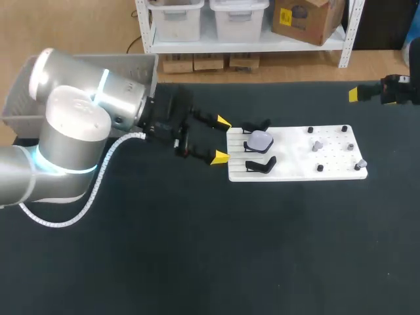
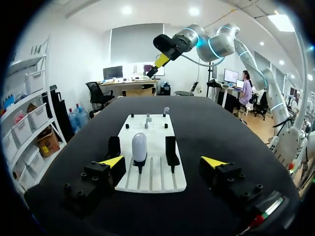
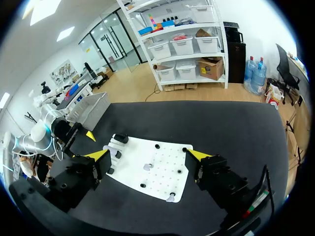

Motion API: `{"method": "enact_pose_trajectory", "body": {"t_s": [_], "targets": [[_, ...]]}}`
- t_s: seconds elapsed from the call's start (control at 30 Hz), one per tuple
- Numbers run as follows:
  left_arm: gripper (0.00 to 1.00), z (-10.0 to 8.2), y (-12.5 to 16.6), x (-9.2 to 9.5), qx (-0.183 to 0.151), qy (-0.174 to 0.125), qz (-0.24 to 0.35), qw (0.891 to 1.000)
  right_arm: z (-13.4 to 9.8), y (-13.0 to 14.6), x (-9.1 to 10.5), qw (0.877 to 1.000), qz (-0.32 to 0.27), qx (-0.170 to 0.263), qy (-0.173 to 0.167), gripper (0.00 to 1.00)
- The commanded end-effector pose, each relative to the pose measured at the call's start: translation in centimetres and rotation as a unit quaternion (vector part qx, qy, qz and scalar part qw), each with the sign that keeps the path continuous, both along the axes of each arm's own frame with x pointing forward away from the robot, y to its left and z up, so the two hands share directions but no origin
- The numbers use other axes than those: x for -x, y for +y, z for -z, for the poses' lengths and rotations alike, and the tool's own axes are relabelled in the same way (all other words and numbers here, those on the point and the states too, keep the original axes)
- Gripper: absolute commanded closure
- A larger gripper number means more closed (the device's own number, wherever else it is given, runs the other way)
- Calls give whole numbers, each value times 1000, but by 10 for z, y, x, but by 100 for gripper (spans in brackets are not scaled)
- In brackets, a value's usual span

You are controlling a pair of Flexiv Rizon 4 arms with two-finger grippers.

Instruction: Pick up each earbud case from the left stands, insert the matching earbuds, close the lid, and place the case in the box.

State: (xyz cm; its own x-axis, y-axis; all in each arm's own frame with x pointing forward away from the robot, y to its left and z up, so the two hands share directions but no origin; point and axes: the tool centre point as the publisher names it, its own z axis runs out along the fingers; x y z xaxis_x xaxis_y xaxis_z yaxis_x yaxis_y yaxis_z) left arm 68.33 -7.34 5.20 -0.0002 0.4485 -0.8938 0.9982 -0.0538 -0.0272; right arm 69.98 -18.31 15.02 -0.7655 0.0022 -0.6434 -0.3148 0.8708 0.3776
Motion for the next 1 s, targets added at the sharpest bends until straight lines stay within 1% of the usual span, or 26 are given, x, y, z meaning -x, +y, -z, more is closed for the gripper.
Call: {"method": "enact_pose_trajectory", "body": {"t_s": [0.03, 0.17, 0.2, 0.23, 0.27, 0.3, 0.37, 0.4, 0.47, 0.63, 0.7, 0.87, 0.93, 1.0], "targets": [[0, 6, -7, -10, -5, 7, 6, 1000, 0, 0, 0, 1000, 0, 0, 0, 0], [0, 10, -12, -13, -8, 14, 8, 1000, 0, 0, 0, 1000, 0, 0, 0, 0], [8, 11, -13, -14, -8, 15, 8, 1000, 0, 0, 0, 1000, 0, 0, 0, 0], [10, 12, -14, -15, -9, 16, 8, 1000, 0, 0, 0, 1000, 0, 0, 0, 0], [9, 13, -15, -16, -9, 17, 8, 1000, 0, 0, 0, 1000, 0, 0, 0, 0], [10, 14, -16, -17, -9, 19, 9, 1000, 0, 0, 0, 1000, 0, 0, 0, 0], [20, 15, -19, -18, -10, 19, 10, 1000, 0, 0, 0, 1000, 0, 0, 0, 0], [23, 16, -20, -18, -10, 20, 10, 1000, 0, 0, 0, 1000, 0, 0, 0, 0], [22, 17, -22, -20, -11, 21, 12, 1000, 0, 0, 0, 1000, 0, 0, 0, 0], [26, 21, -27, -24, -10, 25, 17, 1000, 0, 0, 0, 1000, 0, 0, 0, 0], [24, 23, -29, -26, -11, 26, 18, 999, 0, 0, 0, 1000, 0, 0, 0, 0], [23, 26, -36, -29, -11, 29, 21, 999, 0, 0, 0, 1000, 0, 0, 0, 0], [18, 27, -38, -30, -9, 33, 21, 999, 0, 0, 0, 1000, 0, 0, 0, 0], [22, 28, -40, -32, -9, 33, 23, 999, 0, 0, 0, 1000, 0, 0, 0, 0]]}}
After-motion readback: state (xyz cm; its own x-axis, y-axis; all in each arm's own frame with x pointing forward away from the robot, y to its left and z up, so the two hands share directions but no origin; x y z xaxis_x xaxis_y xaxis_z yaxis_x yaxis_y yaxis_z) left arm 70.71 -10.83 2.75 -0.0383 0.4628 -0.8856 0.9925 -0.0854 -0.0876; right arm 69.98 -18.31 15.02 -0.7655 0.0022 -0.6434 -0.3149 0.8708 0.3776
